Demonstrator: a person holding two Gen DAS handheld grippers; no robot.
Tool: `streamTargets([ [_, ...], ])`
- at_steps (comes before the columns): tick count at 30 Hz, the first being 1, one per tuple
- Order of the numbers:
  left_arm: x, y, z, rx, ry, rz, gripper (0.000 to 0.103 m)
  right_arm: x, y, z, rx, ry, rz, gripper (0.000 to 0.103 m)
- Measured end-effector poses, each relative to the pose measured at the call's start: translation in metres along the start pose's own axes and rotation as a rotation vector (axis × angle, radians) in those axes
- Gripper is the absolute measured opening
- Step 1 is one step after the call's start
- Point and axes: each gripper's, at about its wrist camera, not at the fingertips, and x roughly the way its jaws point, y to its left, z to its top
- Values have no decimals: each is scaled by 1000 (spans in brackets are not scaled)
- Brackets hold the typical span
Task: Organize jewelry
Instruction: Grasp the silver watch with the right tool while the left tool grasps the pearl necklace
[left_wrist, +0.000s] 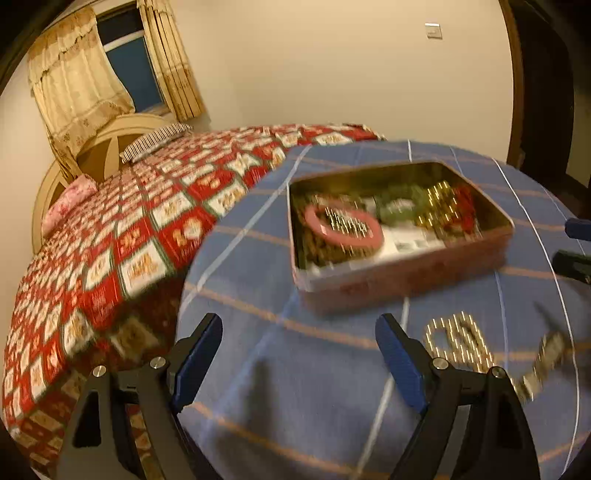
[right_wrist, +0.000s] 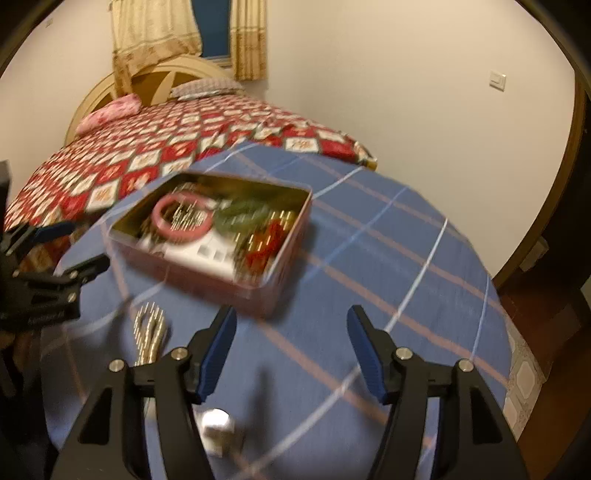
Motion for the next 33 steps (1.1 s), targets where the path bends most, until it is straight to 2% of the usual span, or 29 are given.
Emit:
streamTargets([
  [7,-1,-11,-13,22,29,5,85,-9,21,-33,-110,50,91,67],
  [14,1,-10,-14,22,36,12,85,-1,51,-41,-221,68,142,67],
  [21,4,-17,-14,16,47,-16,85,21,56,-33,-199,106,148,66],
  [24,1,-22,-12,20,40,-32,85,28,47,-29,-136,136,155,58],
  [25,0,-23,-11,22,39,-36,85,28,43,-28,-106,141,159,45],
  [26,-1,-26,-9,23,38,-42,85,27,41,-28,-98,143,142,37],
  [27,-2,-28,-8,20,38,-47,85,27,37,-27,-86,142,110,22],
  [28,-3,-30,-7,19,38,-50,85,27,31,-28,-66,144,85,18],
  [33,-10,-50,0,35,30,-75,85,25,5,-30,23,134,-22,18],
])
